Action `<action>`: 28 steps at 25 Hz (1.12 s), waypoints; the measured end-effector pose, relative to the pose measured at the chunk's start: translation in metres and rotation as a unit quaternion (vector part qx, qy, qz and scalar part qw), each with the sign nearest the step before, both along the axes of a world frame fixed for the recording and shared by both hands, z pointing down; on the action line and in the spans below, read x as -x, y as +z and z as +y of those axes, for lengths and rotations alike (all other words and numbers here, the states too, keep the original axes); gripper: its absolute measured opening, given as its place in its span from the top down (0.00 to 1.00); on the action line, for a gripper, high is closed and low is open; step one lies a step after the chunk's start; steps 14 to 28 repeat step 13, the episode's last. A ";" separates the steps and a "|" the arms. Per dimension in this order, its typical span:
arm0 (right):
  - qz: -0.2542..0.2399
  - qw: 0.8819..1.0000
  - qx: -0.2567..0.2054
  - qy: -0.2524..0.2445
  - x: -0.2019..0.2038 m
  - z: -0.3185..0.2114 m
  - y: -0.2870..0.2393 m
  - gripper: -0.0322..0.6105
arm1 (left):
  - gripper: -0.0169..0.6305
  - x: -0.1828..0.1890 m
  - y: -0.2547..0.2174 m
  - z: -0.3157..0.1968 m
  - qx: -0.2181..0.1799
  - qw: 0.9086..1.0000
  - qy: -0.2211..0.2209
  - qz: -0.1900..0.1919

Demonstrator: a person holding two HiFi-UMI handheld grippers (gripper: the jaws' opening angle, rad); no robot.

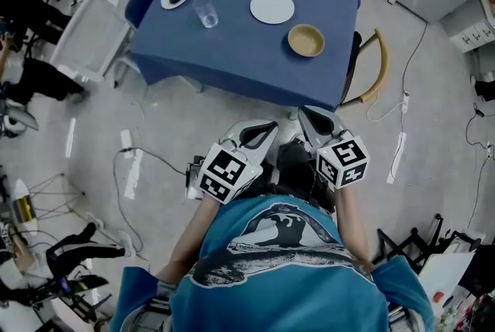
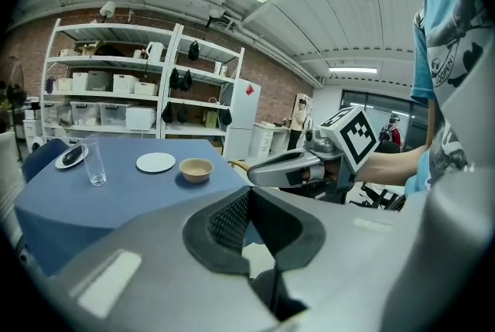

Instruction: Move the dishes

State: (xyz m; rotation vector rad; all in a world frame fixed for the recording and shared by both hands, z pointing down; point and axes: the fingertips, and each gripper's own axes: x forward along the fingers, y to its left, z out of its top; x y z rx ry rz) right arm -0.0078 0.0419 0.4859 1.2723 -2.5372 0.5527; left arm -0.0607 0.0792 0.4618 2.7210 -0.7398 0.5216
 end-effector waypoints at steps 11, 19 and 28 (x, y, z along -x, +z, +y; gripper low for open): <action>0.001 1.000 0.003 -0.003 0.014 0.017 0.001 0.95 | 0.95 0.010 0.004 0.015 0.000 1.000 0.005 0.001; 0.001 1.000 0.004 -0.003 0.013 0.020 0.002 0.95 | 0.95 0.009 0.006 0.019 0.002 1.000 0.008 -0.003; 0.001 1.000 0.004 -0.003 0.013 0.020 0.002 0.95 | 0.95 0.009 0.006 0.019 0.002 1.000 0.008 -0.003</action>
